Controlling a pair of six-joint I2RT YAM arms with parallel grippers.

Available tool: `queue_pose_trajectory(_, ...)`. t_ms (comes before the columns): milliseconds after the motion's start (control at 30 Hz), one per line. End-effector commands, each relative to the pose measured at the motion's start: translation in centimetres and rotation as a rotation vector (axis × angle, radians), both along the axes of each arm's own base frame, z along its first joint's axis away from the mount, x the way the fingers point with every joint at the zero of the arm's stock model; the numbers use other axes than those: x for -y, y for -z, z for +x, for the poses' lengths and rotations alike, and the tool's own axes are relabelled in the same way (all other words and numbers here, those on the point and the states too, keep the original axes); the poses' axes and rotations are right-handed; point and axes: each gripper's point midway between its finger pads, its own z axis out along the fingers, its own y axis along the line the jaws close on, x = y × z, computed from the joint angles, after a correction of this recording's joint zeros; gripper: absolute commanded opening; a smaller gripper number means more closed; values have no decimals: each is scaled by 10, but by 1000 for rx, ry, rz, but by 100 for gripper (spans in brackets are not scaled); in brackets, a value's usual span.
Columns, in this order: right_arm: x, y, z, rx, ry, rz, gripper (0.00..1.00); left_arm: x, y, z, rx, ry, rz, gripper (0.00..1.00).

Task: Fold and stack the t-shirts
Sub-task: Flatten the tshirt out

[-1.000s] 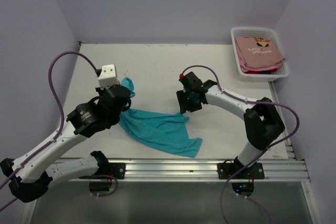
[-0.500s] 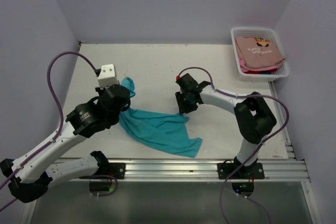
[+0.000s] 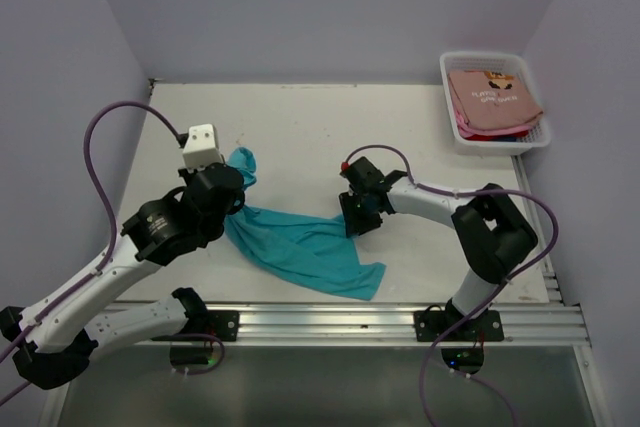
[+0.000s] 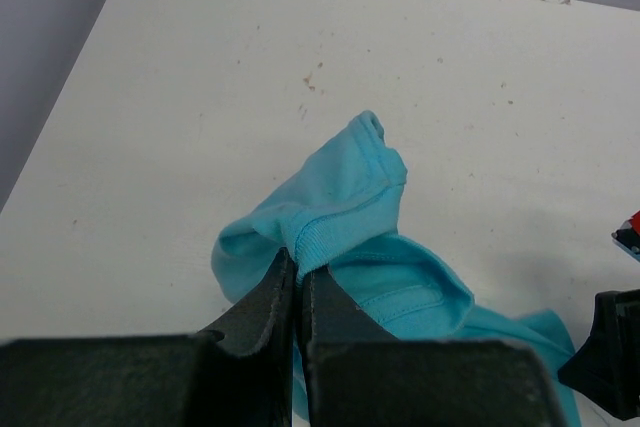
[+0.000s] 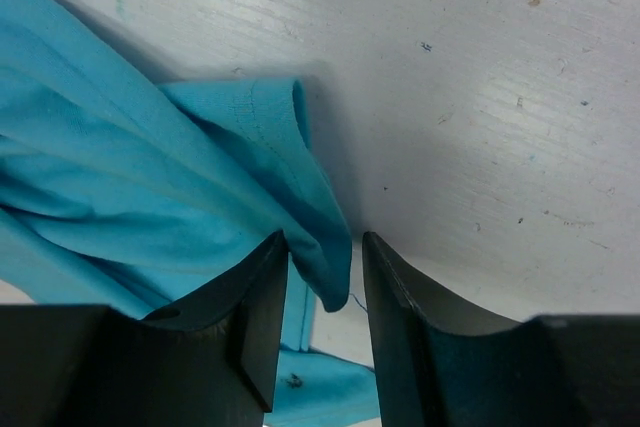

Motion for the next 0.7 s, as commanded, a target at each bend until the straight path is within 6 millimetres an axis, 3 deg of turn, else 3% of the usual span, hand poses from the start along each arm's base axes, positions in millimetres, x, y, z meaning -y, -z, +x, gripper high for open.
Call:
queue_pose_trajectory(0,-12,-4,6,30,1,53,39,-6,-9,1,43,-42,-30,0)
queue_pose_trajectory(133,-14,3,13,38,0,42,28,-6,-9,1,42,-42,-29,0)
queue_pose_trajectory(167,-16,4,14,40,-1,42,18,-6,-9,1,41,-41,-28,0)
queue_pose_trajectory(267,-19,0,18,52,-6,42,0,-7,-7,0,36,-40,-24,0)
queue_pose_trajectory(367,-12,-17,22,96,0,12,0,-8,-5,0,34,-44,-21,0)
queue_pose_trajectory(500,19,-70,40,269,90,-84,0,-10,0,-1,32,-48,-16,0)
queue_pose_trajectory(533,41,-94,46,350,148,-150,0,-9,0,0,36,-48,-21,0)
queue_pose_trajectory(667,84,-181,68,595,321,-214,0,-8,9,2,34,-47,0,0)
